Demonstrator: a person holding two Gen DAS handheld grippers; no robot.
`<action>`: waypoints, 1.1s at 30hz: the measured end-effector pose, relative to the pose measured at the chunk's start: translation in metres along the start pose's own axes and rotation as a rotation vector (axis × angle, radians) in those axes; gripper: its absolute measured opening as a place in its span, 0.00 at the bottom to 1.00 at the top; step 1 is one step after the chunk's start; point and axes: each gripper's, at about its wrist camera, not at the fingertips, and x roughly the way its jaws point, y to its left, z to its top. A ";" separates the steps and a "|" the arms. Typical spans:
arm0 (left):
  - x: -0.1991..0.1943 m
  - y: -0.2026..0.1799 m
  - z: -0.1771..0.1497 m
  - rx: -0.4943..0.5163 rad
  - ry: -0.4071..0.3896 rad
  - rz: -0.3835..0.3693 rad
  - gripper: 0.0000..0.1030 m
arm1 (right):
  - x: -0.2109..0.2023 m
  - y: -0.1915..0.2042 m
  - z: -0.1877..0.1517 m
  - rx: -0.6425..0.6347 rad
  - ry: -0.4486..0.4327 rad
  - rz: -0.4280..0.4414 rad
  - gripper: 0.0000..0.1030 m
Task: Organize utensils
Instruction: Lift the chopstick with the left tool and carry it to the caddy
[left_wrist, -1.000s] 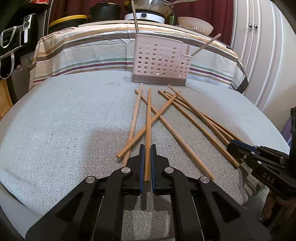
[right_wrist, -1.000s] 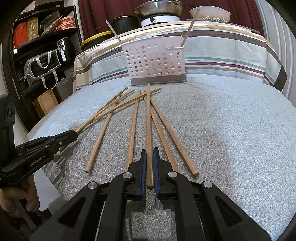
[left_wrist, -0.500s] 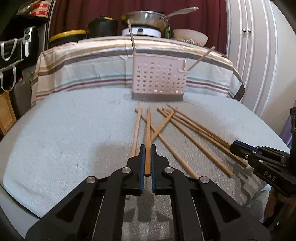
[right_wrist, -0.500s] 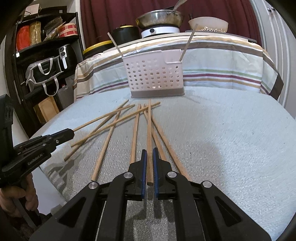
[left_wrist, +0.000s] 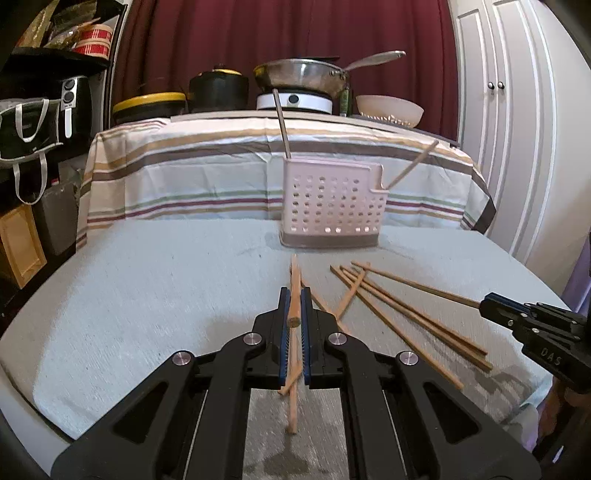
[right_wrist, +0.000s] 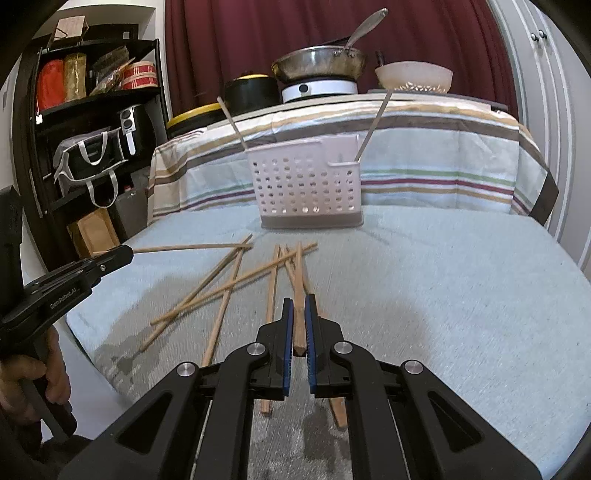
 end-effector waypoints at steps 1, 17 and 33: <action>0.000 0.000 0.001 0.002 -0.006 0.001 0.06 | -0.001 -0.001 0.002 0.000 -0.005 -0.002 0.07; 0.006 0.013 0.056 0.026 -0.110 0.013 0.06 | -0.001 -0.010 0.042 -0.015 -0.054 -0.013 0.07; 0.033 0.026 0.100 -0.001 -0.119 -0.025 0.06 | 0.019 -0.009 0.098 -0.044 -0.131 0.011 0.07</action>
